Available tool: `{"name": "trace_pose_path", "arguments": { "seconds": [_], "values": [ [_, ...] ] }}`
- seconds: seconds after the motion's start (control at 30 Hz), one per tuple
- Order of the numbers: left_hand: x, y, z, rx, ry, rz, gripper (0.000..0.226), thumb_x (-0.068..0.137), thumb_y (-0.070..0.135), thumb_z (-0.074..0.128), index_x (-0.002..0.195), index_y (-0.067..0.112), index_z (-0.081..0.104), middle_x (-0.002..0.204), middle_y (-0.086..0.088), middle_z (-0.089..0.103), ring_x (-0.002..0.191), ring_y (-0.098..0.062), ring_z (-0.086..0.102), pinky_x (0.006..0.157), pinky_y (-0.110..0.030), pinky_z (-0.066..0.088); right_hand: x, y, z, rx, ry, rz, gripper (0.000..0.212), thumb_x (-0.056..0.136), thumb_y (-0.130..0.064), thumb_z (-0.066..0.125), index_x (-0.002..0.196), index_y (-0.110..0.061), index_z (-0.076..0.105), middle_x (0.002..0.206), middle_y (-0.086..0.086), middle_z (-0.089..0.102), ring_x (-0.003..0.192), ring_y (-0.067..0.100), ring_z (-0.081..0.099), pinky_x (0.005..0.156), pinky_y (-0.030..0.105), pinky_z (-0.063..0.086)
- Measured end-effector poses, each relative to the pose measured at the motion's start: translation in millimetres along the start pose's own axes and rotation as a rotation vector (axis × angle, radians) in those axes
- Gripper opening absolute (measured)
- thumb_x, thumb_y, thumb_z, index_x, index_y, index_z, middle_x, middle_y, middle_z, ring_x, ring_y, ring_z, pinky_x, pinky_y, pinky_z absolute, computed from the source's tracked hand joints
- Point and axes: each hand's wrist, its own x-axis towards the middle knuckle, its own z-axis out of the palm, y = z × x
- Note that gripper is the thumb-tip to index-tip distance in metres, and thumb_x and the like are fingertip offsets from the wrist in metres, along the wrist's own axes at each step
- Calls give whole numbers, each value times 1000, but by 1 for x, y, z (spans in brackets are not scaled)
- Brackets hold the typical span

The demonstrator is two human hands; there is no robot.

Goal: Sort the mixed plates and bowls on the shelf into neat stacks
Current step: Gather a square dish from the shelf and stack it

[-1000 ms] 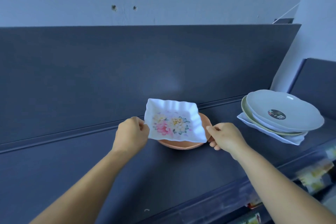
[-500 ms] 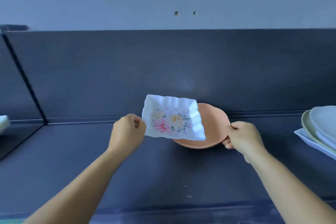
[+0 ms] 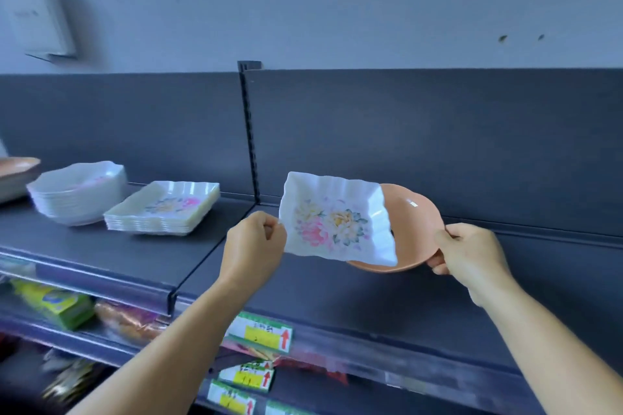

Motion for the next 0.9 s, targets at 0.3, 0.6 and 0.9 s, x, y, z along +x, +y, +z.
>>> {"name": "trace_pose_path", "arguments": {
  "seconds": [0.3, 0.6, 0.9],
  "values": [
    [2, -79, -123, 15, 116, -18, 17, 92, 23, 51, 81, 15, 62, 65, 3, 62, 72, -29, 68, 60, -30, 50, -74, -69, 112, 76, -124, -50, 28, 87, -16, 50, 69, -8, 69, 54, 5, 69, 50, 22, 64, 76, 49, 59],
    [12, -132, -213, 47, 225, -67, 22, 89, 20, 47, 79, 10, 64, 73, -5, 69, 73, -28, 70, 66, -35, 55, -112, -119, 196, 125, -182, -117, 25, 88, -12, 47, 75, -3, 67, 60, 9, 69, 54, 26, 64, 78, 53, 58],
    [62, -175, -248, 35, 321, -148, 22, 88, 17, 48, 77, 9, 65, 69, -9, 70, 76, -31, 71, 68, -37, 55, -80, -150, 234, 155, -24, -101, 17, 92, -11, 42, 89, -7, 58, 62, 8, 67, 58, 25, 66, 69, 40, 54]
  ]
}}
